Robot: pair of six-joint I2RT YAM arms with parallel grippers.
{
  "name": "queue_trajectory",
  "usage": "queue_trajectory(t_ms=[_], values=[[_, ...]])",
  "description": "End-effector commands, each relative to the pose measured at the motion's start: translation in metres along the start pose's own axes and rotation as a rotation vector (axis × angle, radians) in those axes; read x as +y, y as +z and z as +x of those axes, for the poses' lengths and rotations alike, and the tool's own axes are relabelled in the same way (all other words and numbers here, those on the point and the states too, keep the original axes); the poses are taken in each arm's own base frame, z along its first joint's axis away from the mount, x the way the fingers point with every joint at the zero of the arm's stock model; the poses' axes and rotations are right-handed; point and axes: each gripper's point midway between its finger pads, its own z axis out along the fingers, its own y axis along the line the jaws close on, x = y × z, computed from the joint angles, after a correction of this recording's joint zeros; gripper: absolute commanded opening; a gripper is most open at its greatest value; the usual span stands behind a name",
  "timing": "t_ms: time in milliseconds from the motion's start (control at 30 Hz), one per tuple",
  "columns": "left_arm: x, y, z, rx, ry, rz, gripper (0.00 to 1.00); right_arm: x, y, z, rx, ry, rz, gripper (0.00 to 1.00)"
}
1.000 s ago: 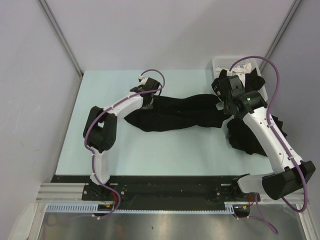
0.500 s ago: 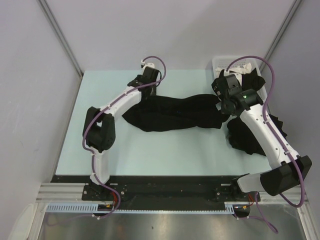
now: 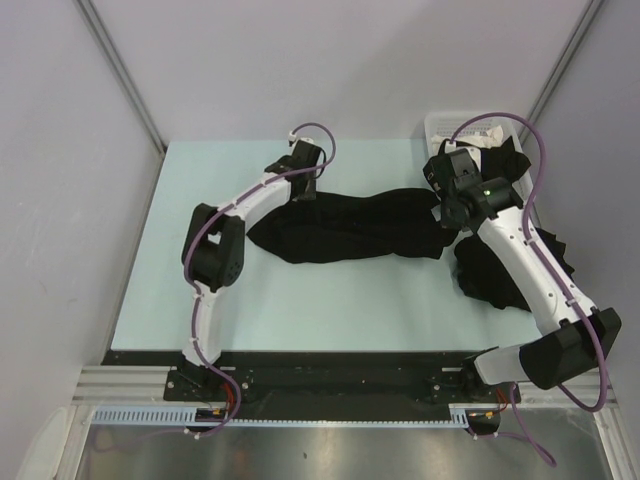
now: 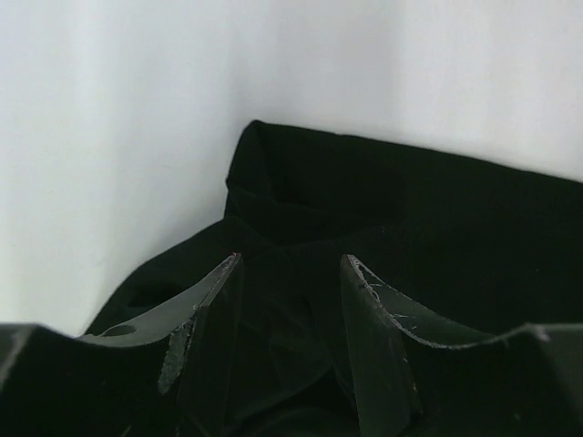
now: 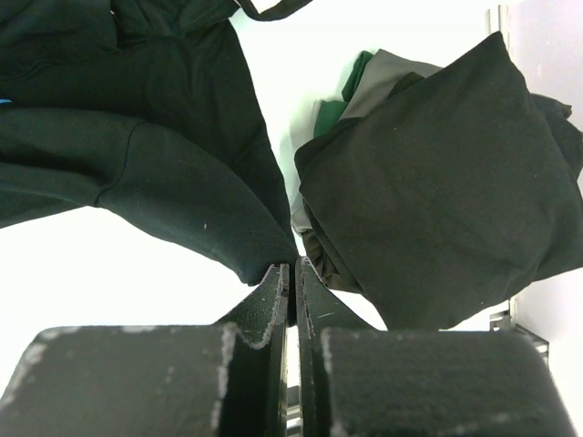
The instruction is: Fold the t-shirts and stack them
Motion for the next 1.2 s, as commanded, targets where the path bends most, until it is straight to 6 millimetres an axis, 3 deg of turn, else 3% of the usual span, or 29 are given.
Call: queue_trajectory(t_ms=[0, 200, 367, 633, 700, 733, 767, 900, 1033, 1167], values=[[-0.011, -0.008, -0.019, -0.027, -0.047, 0.058, 0.51, 0.001, 0.005, -0.003, -0.010, 0.001, 0.003, 0.00], [-0.017, -0.004, -0.009, -0.002, -0.048, 0.081, 0.47, 0.003, 0.007, -0.003, -0.006, 0.009, -0.004, 0.00], [-0.019, 0.003, 0.000, 0.028, -0.042, 0.082, 0.32, 0.000, 0.007, -0.001, -0.006, 0.005, 0.001, 0.00], [-0.021, 0.011, 0.014, 0.063, -0.024, 0.077, 0.29, -0.001, 0.007, 0.001, -0.003, 0.006, -0.004, 0.00], [-0.020, 0.013, 0.018, 0.077, -0.017, 0.075, 0.20, -0.002, 0.007, 0.000, -0.005, 0.007, -0.003, 0.00], [-0.020, 0.015, 0.021, 0.084, -0.015, 0.074, 0.06, -0.002, 0.007, 0.000, -0.006, 0.008, -0.003, 0.00], [-0.020, 0.015, 0.023, 0.089, -0.012, 0.073, 0.00, -0.003, 0.006, 0.000, -0.008, 0.009, -0.003, 0.00], [-0.018, 0.013, 0.024, 0.092, -0.007, 0.065, 0.00, -0.002, 0.005, -0.002, -0.013, 0.010, -0.008, 0.00], [-0.014, 0.001, 0.007, 0.037, 0.003, 0.059, 0.00, -0.001, 0.004, -0.005, -0.023, 0.019, -0.013, 0.00], [-0.005, -0.033, -0.033, -0.061, 0.004, 0.059, 0.00, 0.000, 0.004, -0.015, -0.058, 0.024, -0.018, 0.00]])
